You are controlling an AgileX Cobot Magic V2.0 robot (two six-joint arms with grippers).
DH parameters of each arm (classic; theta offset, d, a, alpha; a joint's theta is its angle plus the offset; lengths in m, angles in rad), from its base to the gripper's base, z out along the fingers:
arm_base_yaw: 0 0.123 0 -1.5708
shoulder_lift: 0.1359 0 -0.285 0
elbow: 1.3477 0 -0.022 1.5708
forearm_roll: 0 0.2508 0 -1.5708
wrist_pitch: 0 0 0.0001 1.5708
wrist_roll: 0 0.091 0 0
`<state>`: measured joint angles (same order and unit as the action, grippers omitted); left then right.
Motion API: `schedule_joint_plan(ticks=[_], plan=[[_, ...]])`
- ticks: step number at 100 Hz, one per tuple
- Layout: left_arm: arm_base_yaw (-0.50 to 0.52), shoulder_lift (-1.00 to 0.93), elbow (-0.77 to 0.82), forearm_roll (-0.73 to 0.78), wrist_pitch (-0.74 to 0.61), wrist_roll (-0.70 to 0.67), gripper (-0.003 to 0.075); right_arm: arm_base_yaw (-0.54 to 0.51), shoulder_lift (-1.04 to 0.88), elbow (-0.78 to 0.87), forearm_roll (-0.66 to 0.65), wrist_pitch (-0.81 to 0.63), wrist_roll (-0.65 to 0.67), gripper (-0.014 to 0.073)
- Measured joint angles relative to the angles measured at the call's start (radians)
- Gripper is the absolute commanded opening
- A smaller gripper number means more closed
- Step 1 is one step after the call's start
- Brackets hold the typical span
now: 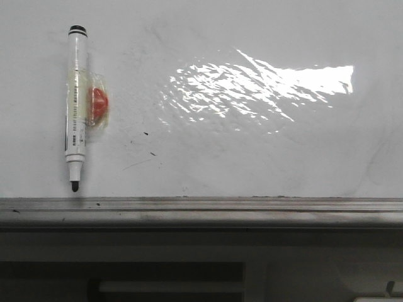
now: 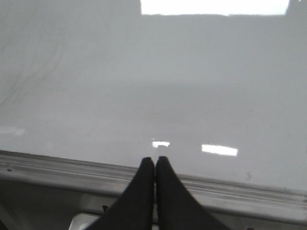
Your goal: Write number 9 on whiteboard
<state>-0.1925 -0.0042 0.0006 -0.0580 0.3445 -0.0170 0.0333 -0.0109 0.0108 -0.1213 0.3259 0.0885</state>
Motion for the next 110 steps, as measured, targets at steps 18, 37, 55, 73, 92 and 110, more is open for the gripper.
schedule_joint_plan(ticks=[18, 37, 55, 73, 92, 110], plan=[[0.0, 0.0, 0.0, 0.0, 0.0, 0.0, -0.002, 0.0, 0.0, 0.0, 0.0, 0.0, 0.0, -0.0041], [0.0, 0.0, 0.0, 0.0, 0.0, 0.0, -0.002, 0.0, 0.0, 0.0, 0.0, 0.0, 0.0, -0.0041], [0.0, 0.0, 0.0, 0.0, 0.0, 0.0, -0.002, 0.0, 0.0, 0.0, -0.019, 0.0, 0.0, -0.0041], [0.0, 0.0, 0.0, -0.008, -0.018, 0.0, -0.002, 0.0, 0.0, 0.002, -0.195, -0.039, 0.0, -0.0041], [0.0, 0.0, 0.0, -0.395, -0.16, 0.0, -0.002, 0.0, 0.0, 0.002, -0.198, -0.271, 0.042, -0.0041], [0.0, 0.0, 0.0, -0.678, -0.278, 0.0, -0.002, 0.0, 0.0, 0.002, 0.059, -0.337, 0.196, -0.0041]])
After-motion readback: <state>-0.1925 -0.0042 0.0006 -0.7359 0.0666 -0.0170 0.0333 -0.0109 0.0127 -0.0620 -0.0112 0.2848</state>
